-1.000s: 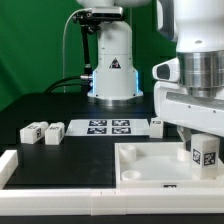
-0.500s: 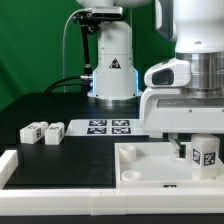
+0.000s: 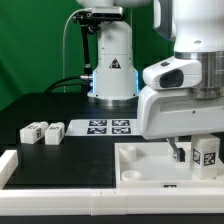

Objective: Assemble one leg

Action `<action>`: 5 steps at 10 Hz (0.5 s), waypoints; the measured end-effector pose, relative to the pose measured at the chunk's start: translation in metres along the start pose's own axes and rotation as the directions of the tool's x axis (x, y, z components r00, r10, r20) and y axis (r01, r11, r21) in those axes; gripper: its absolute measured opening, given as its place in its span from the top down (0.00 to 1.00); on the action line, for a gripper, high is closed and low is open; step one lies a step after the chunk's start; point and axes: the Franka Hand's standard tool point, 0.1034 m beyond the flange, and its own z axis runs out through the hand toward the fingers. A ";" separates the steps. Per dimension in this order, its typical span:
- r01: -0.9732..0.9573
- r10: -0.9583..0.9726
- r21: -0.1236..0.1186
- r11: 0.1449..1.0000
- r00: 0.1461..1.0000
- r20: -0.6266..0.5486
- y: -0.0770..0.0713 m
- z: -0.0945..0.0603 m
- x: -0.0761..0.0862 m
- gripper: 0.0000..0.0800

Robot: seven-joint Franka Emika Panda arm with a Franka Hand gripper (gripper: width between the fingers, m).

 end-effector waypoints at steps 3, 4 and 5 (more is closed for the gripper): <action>-0.045 0.045 -0.002 0.999 0.999 0.000 0.001 0.000 0.000 0.66; -0.050 0.050 -0.002 0.999 0.999 0.000 0.002 0.000 0.000 0.66; -0.217 0.217 0.006 0.976 0.976 -0.010 0.002 -0.001 0.001 0.66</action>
Offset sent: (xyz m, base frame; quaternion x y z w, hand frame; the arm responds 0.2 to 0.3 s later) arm 0.0000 0.0000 0.0000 0.0000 0.0000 0.0000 1.0000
